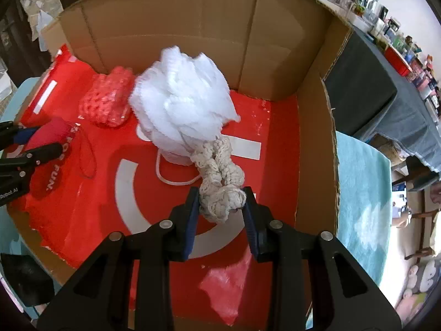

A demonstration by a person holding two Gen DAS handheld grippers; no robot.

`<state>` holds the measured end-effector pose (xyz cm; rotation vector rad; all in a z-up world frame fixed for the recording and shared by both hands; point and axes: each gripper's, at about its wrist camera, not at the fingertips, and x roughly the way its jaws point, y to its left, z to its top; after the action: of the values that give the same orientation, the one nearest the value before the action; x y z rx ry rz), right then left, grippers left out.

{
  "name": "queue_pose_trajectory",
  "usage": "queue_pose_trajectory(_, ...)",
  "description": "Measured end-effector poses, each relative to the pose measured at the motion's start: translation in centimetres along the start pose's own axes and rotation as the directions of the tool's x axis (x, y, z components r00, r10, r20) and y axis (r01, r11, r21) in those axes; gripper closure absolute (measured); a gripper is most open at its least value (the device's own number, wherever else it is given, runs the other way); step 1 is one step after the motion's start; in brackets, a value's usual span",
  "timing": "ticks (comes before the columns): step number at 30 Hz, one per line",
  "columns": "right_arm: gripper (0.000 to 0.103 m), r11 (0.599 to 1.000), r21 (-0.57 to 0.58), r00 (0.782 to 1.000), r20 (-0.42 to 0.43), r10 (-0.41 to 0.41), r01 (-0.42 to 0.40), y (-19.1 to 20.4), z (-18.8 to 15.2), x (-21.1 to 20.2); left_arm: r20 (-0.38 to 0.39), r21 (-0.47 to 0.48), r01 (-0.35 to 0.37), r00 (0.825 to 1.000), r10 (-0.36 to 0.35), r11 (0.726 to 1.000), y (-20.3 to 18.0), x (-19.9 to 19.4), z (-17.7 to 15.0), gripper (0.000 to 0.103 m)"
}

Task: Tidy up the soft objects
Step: 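Carry the crocheted knot with the right tool while the left tool carries the red sponge into the box, then open the right tool while the left tool opens, dropping both items into the box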

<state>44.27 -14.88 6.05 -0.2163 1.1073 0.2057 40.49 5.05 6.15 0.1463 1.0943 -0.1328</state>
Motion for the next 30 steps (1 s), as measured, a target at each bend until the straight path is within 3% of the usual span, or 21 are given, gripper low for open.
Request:
queue_pose_trajectory(11, 0.071, 0.994, -0.083, 0.998, -0.001, -0.069, 0.068, 1.2, -0.1, 0.9, -0.009, 0.028, -0.015, 1.0, 0.015, 1.0, -1.0, 1.0, -1.0, 0.056)
queue_pose_trajectory(18, 0.049, 0.988, -0.14, 0.998, 0.012, -0.068, 0.069, 3.0, -0.9, 0.8, 0.036, 0.026, -0.01, 0.999, 0.009, 1.0, -0.9, 0.4, -1.1, 0.035)
queue_pose_trajectory(22, 0.046, 0.988, -0.136, 0.997, 0.034, -0.072, 0.076, 3.1, -1.1, -0.1, 0.058, 0.033, 0.008, 0.998, -0.01, 0.999, -0.9, -0.7, -1.9, 0.031)
queue_pose_trajectory(26, 0.046, 0.992, -0.112, 0.997, 0.054, -0.061, 0.066, 2.5, -1.0, -1.6, 0.112, 0.034, 0.015, 0.994, -0.019, 0.999, -1.2, -3.5, -3.0, 0.021)
queue_pose_trajectory(30, 0.038, 0.994, -0.089, 0.993, 0.103, -0.049, 0.059, 2.1, -1.8, -5.3, 0.163, 0.027, 0.04, 0.986, -0.044, 0.999, -1.7, -7.2, -4.4, 0.019)
